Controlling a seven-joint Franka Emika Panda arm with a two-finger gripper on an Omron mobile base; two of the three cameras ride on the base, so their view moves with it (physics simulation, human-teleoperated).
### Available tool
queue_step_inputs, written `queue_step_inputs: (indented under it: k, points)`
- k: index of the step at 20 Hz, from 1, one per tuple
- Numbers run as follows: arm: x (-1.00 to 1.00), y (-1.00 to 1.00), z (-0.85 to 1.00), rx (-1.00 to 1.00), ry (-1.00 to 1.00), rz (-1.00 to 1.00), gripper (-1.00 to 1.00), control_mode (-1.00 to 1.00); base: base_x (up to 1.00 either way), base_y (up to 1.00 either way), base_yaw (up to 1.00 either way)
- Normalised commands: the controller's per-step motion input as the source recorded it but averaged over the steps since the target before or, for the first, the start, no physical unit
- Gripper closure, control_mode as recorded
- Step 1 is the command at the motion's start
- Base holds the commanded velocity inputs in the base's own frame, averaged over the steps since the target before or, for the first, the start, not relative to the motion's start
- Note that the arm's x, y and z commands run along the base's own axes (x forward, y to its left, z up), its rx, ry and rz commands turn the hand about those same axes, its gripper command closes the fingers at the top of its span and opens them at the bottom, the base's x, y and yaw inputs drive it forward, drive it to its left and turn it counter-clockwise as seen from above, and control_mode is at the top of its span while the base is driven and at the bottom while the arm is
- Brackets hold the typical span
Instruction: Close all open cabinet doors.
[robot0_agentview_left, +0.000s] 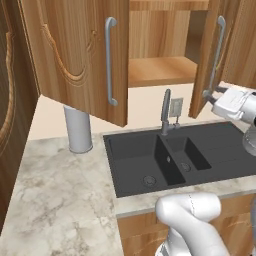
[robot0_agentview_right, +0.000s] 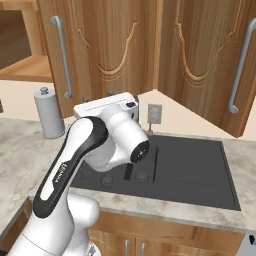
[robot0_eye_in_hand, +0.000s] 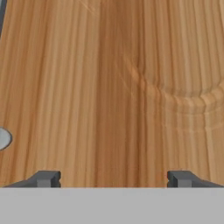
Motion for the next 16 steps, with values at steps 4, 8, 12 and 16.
queue_step_inputs:
  k: [4, 8, 12, 16]
  points:
    - [0.14, 0.53, 0.00, 0.00, 0.00, -0.23, -1.00, -1.00, 0.00, 0.00, 0.00]
    - [0.31, 0.24, 0.00, 0.00, 0.00, -0.16, -1.00, -1.00, 0.00, 0.00, 0.00]
    - [0.45, 0.23, 0.00, 0.00, 0.00, -0.12, -1.00, -1.00, 0.00, 0.00, 0.00]
    - [0.41, 0.18, 0.00, 0.00, 0.00, -0.08, -1.00, -1.00, 0.00, 0.00, 0.00]
